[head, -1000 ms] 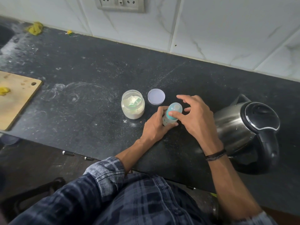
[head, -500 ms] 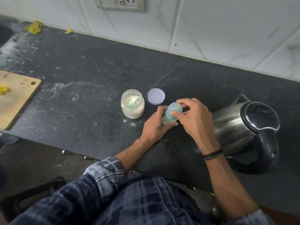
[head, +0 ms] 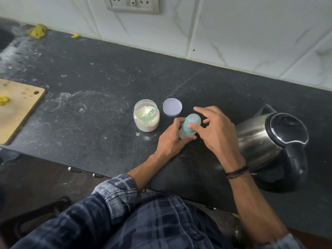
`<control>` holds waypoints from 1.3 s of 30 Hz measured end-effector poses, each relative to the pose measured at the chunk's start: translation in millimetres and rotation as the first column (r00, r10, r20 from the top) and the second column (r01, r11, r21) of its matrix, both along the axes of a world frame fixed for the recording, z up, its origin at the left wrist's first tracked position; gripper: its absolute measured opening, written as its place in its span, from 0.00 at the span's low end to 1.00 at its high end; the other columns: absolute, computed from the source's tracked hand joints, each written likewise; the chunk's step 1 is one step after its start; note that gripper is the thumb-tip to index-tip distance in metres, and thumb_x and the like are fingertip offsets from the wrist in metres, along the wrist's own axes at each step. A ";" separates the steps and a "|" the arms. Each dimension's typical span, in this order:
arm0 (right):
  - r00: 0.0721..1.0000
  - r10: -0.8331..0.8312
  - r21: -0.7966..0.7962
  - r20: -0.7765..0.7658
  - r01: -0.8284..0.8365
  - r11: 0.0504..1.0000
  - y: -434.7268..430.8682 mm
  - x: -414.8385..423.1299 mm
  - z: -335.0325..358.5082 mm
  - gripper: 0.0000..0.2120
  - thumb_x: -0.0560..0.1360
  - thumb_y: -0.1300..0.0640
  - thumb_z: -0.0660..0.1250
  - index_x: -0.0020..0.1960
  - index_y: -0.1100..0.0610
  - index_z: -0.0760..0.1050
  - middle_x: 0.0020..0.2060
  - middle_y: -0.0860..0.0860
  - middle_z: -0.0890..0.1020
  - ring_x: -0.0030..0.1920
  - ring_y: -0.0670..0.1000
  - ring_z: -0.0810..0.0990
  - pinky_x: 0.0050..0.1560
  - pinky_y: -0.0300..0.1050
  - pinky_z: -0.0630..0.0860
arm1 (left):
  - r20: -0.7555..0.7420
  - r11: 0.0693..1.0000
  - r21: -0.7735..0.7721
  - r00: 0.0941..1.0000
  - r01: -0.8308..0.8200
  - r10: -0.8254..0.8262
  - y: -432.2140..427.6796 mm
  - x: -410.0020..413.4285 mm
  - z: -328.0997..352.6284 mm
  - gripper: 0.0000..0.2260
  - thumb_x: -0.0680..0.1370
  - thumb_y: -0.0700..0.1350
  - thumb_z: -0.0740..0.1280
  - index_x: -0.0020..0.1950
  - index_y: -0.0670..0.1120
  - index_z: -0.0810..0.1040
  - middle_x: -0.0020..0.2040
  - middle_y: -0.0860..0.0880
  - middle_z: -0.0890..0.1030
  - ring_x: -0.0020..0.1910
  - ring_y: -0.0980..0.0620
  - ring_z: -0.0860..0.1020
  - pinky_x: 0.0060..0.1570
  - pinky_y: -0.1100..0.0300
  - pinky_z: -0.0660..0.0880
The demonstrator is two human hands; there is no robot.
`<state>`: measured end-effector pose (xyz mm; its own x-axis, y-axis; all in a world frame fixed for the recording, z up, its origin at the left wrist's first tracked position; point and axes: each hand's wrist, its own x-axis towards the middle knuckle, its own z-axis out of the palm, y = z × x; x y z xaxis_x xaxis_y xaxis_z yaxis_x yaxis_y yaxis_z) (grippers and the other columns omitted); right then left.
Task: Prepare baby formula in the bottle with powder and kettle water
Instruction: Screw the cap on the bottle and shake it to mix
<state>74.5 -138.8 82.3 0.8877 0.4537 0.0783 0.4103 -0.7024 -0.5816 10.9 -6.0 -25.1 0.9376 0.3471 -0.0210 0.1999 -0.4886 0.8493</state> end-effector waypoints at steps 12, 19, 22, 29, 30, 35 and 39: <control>0.999 -0.048 -0.040 0.000 0.048 0.998 3.2 -1.2 -1.0 0.16 0.73 0.47 0.76 0.60 0.46 0.83 0.53 0.43 0.82 0.47 0.47 0.84 0.47 0.50 0.80 | -0.010 1.000 -0.004 1.000 0.002 -0.002 0.1 -0.2 0.6 0.28 0.74 0.60 0.75 0.67 0.56 0.66 0.63 0.58 0.79 0.58 0.57 0.79 0.54 0.55 0.78; 1.000 -0.011 -0.011 0.009 0.011 1.000 2.0 -0.5 -1.0 0.27 0.71 0.46 0.79 0.68 0.46 0.79 0.59 0.41 0.80 0.51 0.46 0.81 0.50 0.47 0.79 | -0.009 1.000 0.009 1.000 0.000 0.000 -0.3 -0.2 1.8 0.28 0.75 0.59 0.75 0.68 0.55 0.66 0.64 0.57 0.79 0.57 0.56 0.79 0.52 0.58 0.76; 1.000 -0.019 -0.036 -0.006 0.019 0.999 5.6 -1.9 -7.9 0.24 0.71 0.48 0.79 0.65 0.48 0.80 0.56 0.45 0.81 0.51 0.49 0.83 0.51 0.54 0.82 | -0.003 1.000 0.004 1.000 0.009 -0.009 -0.6 -0.7 2.5 0.27 0.75 0.59 0.75 0.68 0.54 0.66 0.64 0.56 0.79 0.56 0.57 0.78 0.51 0.58 0.76; 1.000 0.002 -0.072 0.014 -0.001 0.997 4.6 -5.9 -7.8 0.33 0.69 0.44 0.80 0.72 0.46 0.75 0.63 0.43 0.77 0.59 0.47 0.80 0.53 0.48 0.79 | -0.006 1.000 0.006 1.000 0.009 -0.009 -1.3 -0.4 4.1 0.27 0.75 0.58 0.73 0.69 0.51 0.67 0.63 0.55 0.80 0.54 0.57 0.77 0.48 0.59 0.70; 1.000 0.000 -0.079 0.011 0.001 0.997 4.9 -6.6 -8.3 0.30 0.71 0.47 0.79 0.71 0.46 0.75 0.63 0.44 0.78 0.59 0.48 0.80 0.54 0.49 0.79 | -0.005 1.000 0.000 1.000 0.005 -0.005 -1.3 -0.4 4.2 0.27 0.75 0.58 0.73 0.68 0.52 0.67 0.63 0.56 0.80 0.54 0.56 0.77 0.49 0.58 0.71; 0.997 -0.055 -0.138 0.063 0.063 0.988 10.6 -6.4 -9.6 0.30 0.67 0.37 0.79 0.63 0.48 0.76 0.55 0.46 0.77 0.52 0.51 0.81 0.44 0.52 0.80 | -0.023 1.000 0.001 1.000 0.013 -0.013 -1.1 -0.6 6.3 0.27 0.75 0.57 0.73 0.69 0.51 0.67 0.64 0.56 0.79 0.53 0.60 0.75 0.48 0.59 0.69; 0.997 0.031 -0.141 0.068 -0.021 0.990 6.0 -10.0 -9.1 0.36 0.70 0.41 0.78 0.74 0.47 0.72 0.65 0.45 0.76 0.62 0.50 0.78 0.52 0.51 0.79 | -0.018 1.000 0.010 1.000 0.015 -0.015 -1.7 -1.0 7.1 0.25 0.76 0.56 0.71 0.68 0.52 0.66 0.64 0.56 0.79 0.56 0.55 0.78 0.49 0.54 0.73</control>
<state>64.5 -132.9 73.1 0.8702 0.4872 0.0731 0.4653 -0.7638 -0.4473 9.9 -7.7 -18.0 0.9422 0.3333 -0.0346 0.2078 -0.4999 0.8408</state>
